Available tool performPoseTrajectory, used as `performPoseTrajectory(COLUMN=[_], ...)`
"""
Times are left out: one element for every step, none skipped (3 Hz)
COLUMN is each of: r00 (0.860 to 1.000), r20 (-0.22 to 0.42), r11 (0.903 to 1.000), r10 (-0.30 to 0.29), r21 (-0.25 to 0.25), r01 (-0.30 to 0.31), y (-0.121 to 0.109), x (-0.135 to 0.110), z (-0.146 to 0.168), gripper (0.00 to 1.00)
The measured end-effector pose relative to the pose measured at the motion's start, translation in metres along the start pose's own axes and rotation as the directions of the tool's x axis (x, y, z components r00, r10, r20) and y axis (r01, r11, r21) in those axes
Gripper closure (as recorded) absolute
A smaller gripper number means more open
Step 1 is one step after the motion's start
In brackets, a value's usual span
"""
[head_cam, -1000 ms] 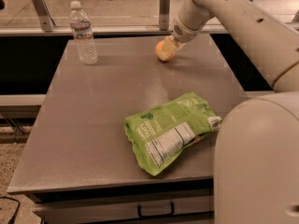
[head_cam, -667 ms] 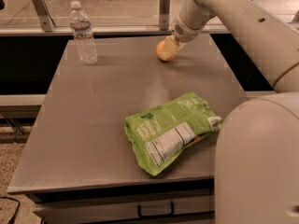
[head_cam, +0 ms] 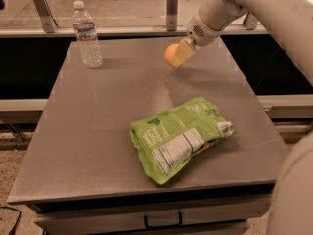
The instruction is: Move orange near green rice chip bag
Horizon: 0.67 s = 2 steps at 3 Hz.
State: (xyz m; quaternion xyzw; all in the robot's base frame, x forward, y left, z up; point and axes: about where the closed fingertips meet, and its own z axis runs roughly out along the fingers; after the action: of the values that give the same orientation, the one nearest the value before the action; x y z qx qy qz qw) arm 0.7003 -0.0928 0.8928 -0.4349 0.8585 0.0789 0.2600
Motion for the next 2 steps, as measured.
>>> performPoseTrajectory(r00=[0.998, 0.996], r20=[0.001, -0.016], r11=[0.9959, 0.9886], r10=[-0.058, -0.085], r21=[-0.070, -0.126], r01=[0.057, 0.082], y=[0.040, 0.069], x=[0.025, 0.051], z=[-0.028, -0.042], gripper=[1.00, 1.00])
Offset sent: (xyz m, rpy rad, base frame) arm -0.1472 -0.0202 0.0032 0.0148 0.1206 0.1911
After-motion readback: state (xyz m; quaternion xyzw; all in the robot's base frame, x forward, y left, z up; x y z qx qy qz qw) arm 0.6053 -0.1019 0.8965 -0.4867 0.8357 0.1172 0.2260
